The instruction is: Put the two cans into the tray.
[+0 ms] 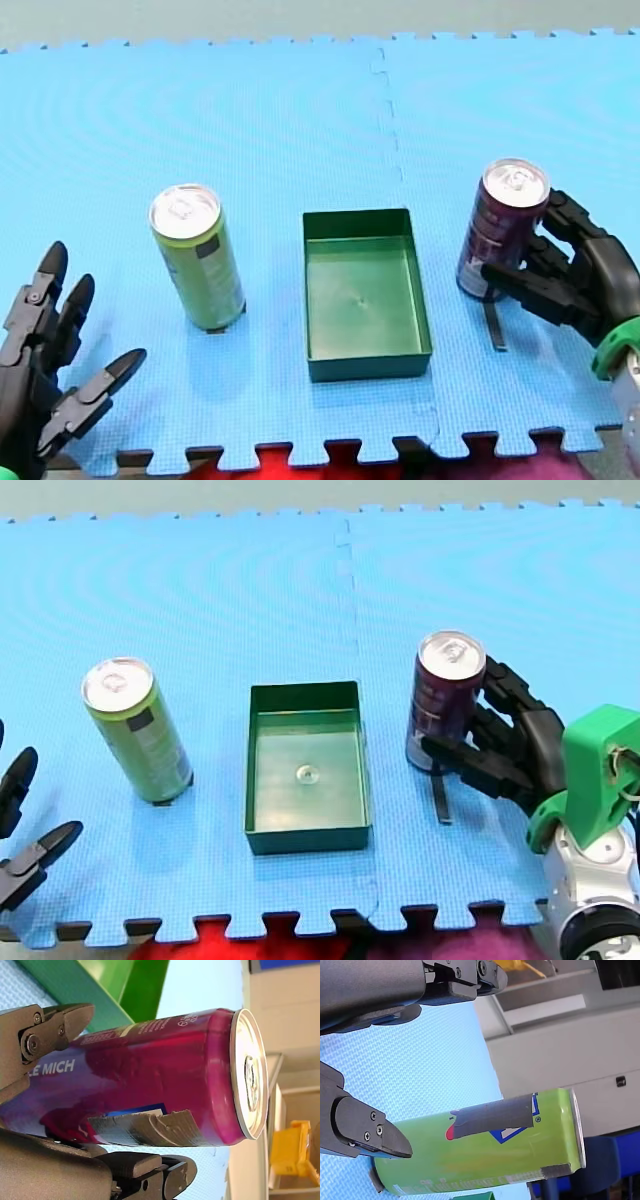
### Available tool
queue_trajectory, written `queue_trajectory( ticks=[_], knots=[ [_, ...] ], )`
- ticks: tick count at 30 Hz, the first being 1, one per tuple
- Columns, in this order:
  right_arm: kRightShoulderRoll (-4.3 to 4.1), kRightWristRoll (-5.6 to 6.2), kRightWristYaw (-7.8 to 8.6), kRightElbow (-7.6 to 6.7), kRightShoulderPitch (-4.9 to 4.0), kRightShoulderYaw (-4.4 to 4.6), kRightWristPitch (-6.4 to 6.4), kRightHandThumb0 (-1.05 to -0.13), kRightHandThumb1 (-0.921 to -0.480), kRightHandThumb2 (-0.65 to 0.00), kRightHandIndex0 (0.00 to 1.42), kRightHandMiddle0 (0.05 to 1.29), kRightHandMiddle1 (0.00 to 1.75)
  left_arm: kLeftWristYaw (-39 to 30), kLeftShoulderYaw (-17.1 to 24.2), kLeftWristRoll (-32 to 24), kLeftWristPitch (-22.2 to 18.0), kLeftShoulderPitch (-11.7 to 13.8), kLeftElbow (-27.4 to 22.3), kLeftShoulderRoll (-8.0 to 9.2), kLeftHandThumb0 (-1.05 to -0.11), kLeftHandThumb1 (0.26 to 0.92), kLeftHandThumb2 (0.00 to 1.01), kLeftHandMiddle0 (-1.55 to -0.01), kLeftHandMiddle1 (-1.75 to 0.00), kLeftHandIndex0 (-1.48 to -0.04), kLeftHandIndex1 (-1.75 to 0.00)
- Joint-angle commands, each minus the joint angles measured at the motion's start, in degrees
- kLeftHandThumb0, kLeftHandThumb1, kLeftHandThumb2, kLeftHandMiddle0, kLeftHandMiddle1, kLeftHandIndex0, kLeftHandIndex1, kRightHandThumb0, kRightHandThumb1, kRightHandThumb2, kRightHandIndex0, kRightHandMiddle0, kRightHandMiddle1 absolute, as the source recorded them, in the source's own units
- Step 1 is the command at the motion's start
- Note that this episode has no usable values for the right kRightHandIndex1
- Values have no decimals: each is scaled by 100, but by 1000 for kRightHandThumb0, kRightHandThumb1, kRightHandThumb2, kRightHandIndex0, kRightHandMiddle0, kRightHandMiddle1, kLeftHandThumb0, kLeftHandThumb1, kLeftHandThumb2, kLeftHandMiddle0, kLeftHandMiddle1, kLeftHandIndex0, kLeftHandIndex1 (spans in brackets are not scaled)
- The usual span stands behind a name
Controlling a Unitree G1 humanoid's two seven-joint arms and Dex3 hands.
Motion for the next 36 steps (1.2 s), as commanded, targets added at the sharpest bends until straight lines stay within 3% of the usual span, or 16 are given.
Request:
queue_trajectory(
  ticks=[1,13,18,22,36],
  knots=[
    [4,-13,-24,4,-40,9,-23,-1048,-799,-12,315,273,3,-9,4,-35,15,10,-15,23,-1048,861,0,-231,-2,-130,0],
    [30,-170,-401,21,-120,112,0,-1048,-804,-8,320,268,0,-32,4,-38,28,32,-42,43,-1048,859,0,-230,-1,-129,0],
    [85,-172,-522,44,-177,100,97,-1048,-687,0,311,265,0,-25,6,-36,28,40,-48,48,-1048,860,0,-230,-1,-128,0],
    [135,-62,-496,84,-184,-11,173,-1048,-632,0,291,262,0,-28,7,-39,34,43,-53,53,-1048,860,0,-229,0,-126,0],
    [112,38,-261,159,-220,-184,337,-1048,-598,0,234,248,0,-144,29,-139,113,1,-65,60,-1048,855,0,-228,0,-123,0]
  ],
)
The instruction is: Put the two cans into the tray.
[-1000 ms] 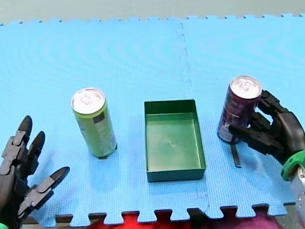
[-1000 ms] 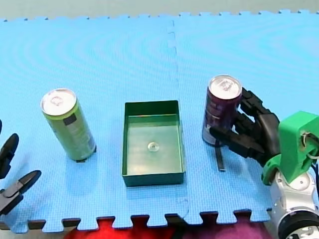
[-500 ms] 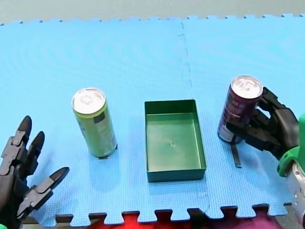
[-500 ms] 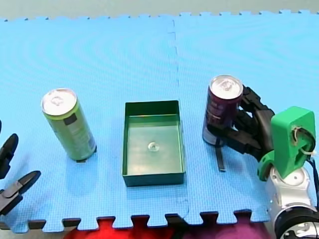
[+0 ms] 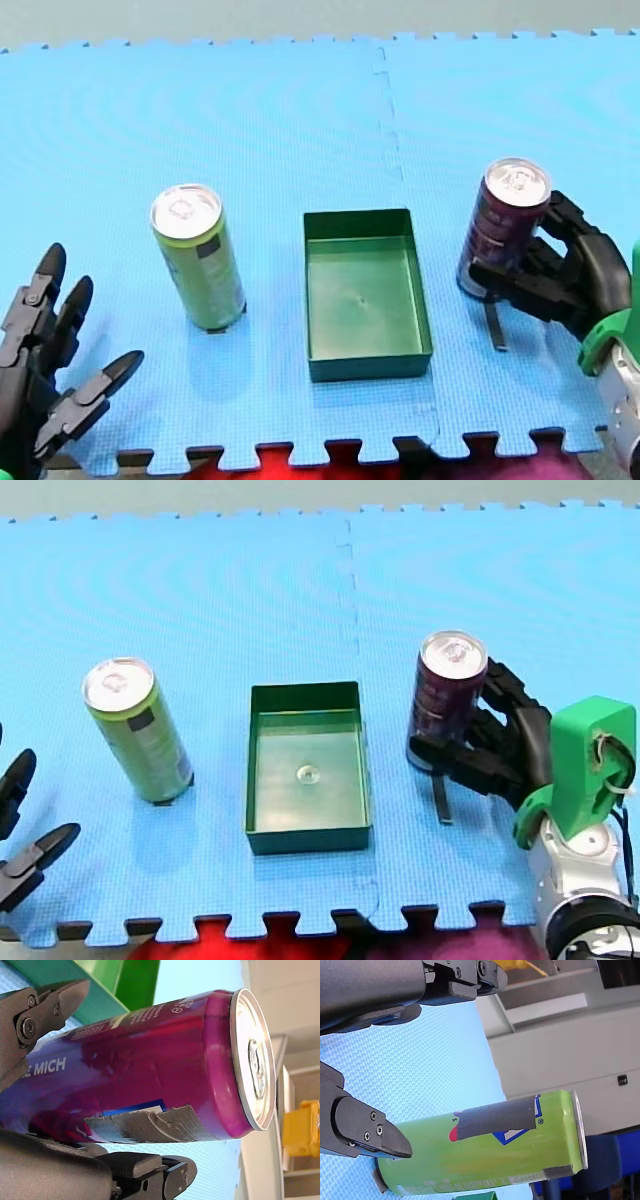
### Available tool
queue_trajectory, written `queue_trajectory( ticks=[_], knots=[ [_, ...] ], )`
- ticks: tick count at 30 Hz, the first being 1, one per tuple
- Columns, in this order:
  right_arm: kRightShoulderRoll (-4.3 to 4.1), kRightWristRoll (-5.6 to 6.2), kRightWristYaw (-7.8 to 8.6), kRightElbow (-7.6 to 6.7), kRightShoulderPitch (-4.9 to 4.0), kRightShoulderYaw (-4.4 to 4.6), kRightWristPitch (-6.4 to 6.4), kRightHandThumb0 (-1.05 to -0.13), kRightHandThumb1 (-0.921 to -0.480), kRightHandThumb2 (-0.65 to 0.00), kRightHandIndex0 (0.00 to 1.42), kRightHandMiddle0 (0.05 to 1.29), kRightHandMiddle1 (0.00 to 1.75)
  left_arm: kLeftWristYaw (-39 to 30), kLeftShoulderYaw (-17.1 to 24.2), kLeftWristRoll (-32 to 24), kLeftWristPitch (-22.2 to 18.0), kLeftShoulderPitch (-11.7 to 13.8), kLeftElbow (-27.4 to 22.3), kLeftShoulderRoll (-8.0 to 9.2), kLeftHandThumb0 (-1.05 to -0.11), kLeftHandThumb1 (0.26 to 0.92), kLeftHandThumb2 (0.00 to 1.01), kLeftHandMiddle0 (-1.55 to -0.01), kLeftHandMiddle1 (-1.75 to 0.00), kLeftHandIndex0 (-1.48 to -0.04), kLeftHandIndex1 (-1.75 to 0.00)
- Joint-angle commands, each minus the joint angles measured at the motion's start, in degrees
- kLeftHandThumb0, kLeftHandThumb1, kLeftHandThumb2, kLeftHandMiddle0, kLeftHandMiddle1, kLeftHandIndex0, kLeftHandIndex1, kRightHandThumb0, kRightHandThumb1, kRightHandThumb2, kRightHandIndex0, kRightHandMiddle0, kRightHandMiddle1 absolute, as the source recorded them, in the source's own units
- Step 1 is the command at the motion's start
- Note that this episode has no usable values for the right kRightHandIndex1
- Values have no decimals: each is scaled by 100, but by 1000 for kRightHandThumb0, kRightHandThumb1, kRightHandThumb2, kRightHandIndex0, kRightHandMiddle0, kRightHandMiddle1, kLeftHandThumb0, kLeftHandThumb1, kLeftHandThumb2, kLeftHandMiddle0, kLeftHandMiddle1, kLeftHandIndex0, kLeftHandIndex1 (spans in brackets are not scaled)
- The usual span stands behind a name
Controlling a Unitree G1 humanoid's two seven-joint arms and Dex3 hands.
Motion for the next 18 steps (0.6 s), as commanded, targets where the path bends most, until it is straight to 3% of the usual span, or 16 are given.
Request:
queue_trajectory(
  ticks=[1,18],
  knots=[
    [-26,21,41,-2,-53,-24,34,-1046,-596,0,230,247,0,-17,10,-36,31,-14,-28,23,-1048,855,0,-228,0,-123,0],
    [-44,11,218,-1,-78,-47,123,-918,-560,0,183,223,0,25,-19,-14,77,33,-154,20,-1048,855,0,-230,-1,-127,-1]
  ],
)
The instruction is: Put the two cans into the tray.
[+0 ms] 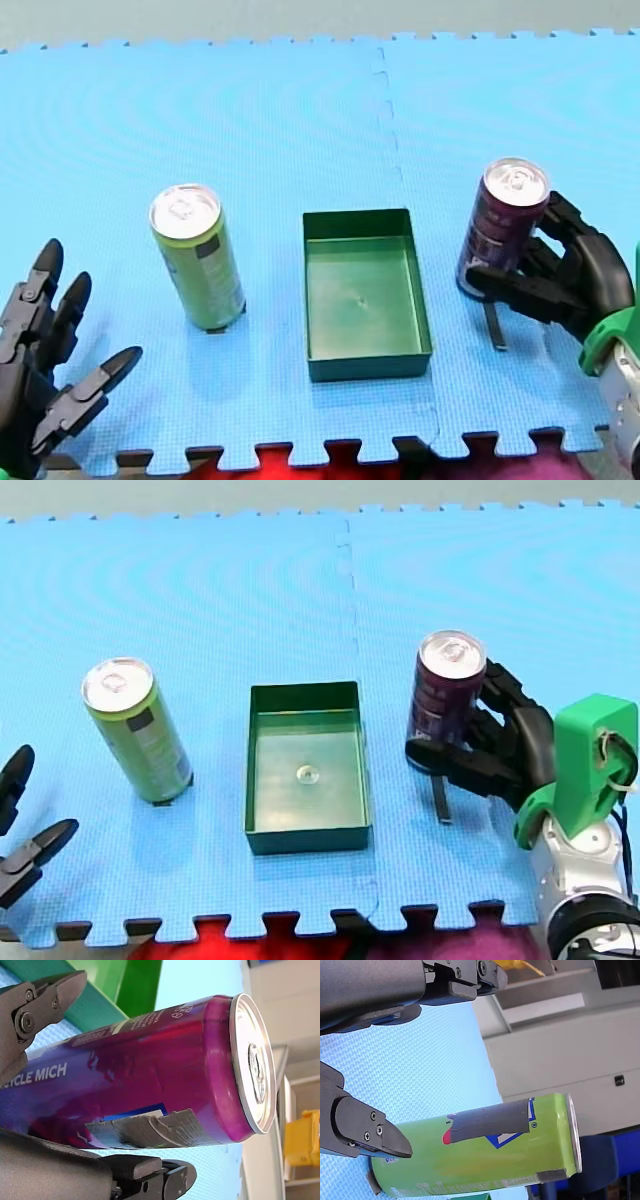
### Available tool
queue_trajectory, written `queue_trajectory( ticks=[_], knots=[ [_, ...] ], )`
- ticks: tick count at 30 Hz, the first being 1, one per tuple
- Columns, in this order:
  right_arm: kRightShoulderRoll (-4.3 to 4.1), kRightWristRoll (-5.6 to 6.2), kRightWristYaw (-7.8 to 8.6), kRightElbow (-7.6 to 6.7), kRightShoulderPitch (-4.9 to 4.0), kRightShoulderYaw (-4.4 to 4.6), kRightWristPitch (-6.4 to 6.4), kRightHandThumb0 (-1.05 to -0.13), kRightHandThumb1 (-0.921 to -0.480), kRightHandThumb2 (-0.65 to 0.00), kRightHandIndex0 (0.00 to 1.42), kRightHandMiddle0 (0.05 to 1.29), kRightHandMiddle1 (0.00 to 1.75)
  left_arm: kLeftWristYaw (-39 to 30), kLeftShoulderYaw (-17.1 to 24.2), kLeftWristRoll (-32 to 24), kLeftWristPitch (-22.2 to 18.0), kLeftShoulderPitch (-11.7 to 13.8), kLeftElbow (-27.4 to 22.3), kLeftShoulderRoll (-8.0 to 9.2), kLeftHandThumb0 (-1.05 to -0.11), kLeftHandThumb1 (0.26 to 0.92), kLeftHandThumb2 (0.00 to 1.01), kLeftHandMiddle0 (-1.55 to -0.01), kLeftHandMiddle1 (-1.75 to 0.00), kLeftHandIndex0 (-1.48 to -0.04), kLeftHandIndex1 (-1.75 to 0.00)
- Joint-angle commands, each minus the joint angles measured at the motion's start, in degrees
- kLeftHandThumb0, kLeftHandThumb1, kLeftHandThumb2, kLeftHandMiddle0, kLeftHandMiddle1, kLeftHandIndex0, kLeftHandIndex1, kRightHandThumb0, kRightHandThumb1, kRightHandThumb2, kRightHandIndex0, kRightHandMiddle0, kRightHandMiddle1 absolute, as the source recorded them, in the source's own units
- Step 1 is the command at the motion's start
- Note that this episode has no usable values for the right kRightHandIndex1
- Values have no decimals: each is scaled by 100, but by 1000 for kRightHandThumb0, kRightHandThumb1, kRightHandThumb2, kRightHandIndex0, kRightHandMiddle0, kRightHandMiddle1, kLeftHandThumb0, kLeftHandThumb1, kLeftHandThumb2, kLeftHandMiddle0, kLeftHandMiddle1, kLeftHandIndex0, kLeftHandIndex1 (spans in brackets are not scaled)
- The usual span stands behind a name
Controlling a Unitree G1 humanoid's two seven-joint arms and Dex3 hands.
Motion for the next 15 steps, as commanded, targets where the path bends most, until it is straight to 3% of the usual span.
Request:
queue_trajectory(
  ticks=[1,9,15],
  knots=[
    [-20,14,15,-3,-59,-15,39,-909,-559,0,183,223,0,19,-5,2,9,18,-31,19,-1048,855,0,-230,-1,-127,-1],
    [-8,-8,-34,15,-156,-14,145,-859,-555,0,182,224,1,48,-17,21,11,23,-27,20,-1048,856,1,-232,-2,-128,-1],
    [-8,-28,-24,23,-210,-5,139,-840,-557,-1,186,226,1,71,-27,30,1,29,-21,12,-1048,858,1,-234,-3,-130,-2]
  ],
)
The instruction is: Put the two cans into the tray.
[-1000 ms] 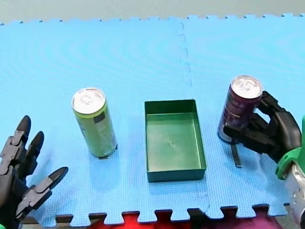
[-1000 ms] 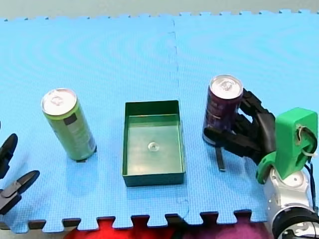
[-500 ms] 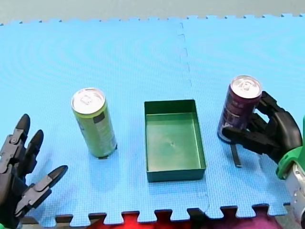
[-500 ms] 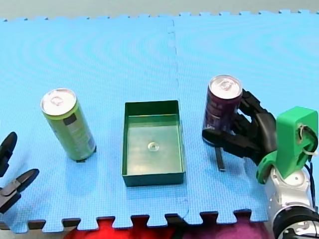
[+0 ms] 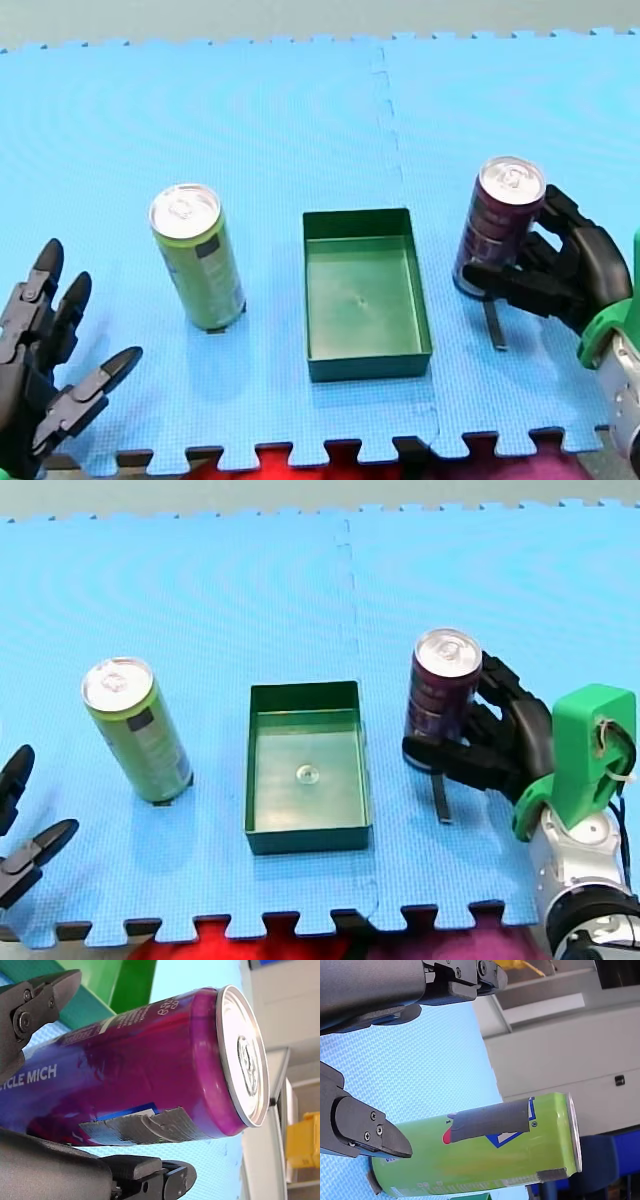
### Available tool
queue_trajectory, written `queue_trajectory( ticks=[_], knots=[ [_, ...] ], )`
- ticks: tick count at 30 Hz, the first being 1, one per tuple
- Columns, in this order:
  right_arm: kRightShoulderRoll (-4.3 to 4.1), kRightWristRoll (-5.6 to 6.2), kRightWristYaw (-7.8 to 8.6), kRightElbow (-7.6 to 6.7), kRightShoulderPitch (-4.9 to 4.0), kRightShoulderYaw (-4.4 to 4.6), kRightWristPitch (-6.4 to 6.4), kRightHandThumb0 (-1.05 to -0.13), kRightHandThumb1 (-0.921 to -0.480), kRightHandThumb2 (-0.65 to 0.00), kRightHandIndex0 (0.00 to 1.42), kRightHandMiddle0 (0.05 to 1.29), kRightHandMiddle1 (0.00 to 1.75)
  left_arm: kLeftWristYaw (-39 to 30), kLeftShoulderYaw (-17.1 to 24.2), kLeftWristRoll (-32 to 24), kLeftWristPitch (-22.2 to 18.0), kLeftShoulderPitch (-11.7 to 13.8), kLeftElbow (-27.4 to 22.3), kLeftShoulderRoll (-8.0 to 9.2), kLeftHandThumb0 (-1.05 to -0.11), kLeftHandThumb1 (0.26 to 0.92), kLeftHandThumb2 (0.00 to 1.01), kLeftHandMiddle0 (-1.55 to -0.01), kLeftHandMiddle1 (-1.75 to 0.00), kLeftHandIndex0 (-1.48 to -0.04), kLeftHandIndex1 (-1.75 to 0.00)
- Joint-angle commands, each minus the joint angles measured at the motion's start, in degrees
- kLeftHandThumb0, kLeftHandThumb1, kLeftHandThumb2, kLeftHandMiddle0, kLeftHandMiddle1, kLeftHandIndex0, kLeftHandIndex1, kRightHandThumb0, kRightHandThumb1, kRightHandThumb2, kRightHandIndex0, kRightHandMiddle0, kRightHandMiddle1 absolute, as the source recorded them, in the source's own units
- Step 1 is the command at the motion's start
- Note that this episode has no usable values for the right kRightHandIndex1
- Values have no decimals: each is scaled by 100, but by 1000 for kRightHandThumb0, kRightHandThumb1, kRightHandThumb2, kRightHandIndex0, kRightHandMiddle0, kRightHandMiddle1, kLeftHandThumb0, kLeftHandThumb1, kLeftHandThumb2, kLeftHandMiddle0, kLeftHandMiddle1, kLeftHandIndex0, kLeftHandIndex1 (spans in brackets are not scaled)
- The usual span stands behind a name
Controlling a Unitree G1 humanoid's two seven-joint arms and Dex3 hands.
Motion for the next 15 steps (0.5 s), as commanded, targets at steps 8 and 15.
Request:
queue_trajectory(
  ticks=[8,15],
  knots=[
    [-1,-82,-33,3,-90,44,-84,-830,-563,-2,197,228,1,-32,16,-35,-27,4,58,4,-1048,858,1,-234,-2,-131,-2],
    [18,-127,-83,6,-124,64,-91,-827,-569,-3,206,231,1,-93,38,-74,-42,3,92,8,-1048,858,1,-234,-2,-132,-2]
  ],
)
